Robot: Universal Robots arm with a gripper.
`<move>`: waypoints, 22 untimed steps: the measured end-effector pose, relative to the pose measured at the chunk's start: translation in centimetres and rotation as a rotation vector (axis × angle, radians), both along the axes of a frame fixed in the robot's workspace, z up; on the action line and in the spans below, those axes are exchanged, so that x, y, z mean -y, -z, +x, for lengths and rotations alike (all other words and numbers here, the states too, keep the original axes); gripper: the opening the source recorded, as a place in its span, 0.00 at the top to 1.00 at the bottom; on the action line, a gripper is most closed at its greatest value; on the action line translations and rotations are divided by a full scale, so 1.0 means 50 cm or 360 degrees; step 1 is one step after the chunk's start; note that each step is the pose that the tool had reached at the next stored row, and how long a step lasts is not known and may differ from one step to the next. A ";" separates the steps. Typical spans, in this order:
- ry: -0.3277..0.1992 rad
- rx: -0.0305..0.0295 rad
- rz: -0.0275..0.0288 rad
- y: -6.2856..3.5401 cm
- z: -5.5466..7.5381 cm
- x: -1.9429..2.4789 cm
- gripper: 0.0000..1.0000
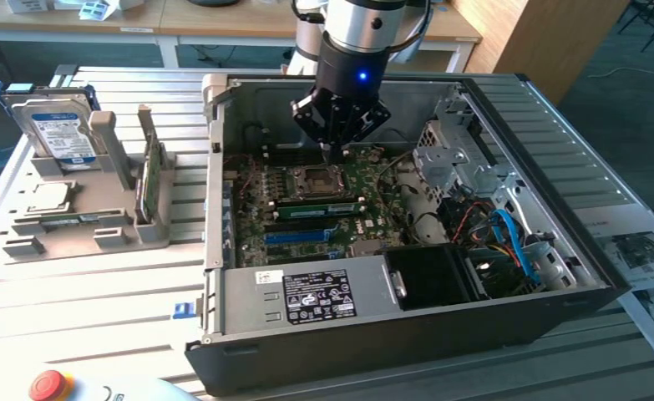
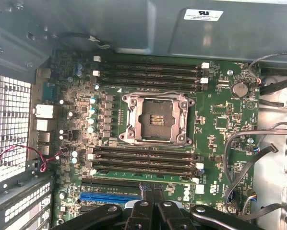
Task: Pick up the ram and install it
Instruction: 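Press down the ram until it locks into place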
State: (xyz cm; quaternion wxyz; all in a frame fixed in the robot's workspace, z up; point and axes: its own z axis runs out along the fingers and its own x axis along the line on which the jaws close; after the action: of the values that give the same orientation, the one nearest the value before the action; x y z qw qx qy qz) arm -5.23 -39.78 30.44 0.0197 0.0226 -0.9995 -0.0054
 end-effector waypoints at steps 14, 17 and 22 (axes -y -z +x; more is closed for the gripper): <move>0.0000 -0.00002 -0.00005 -0.006 0.000 0.0000 0.90; 0.0000 -0.00001 -0.00006 -0.007 0.000 0.0000 0.90; 0.0000 0.00001 -0.00009 -0.010 0.000 0.0000 0.90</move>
State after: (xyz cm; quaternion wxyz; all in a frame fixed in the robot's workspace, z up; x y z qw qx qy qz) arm -5.23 -39.78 30.95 0.0197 0.0226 -0.9995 -0.0051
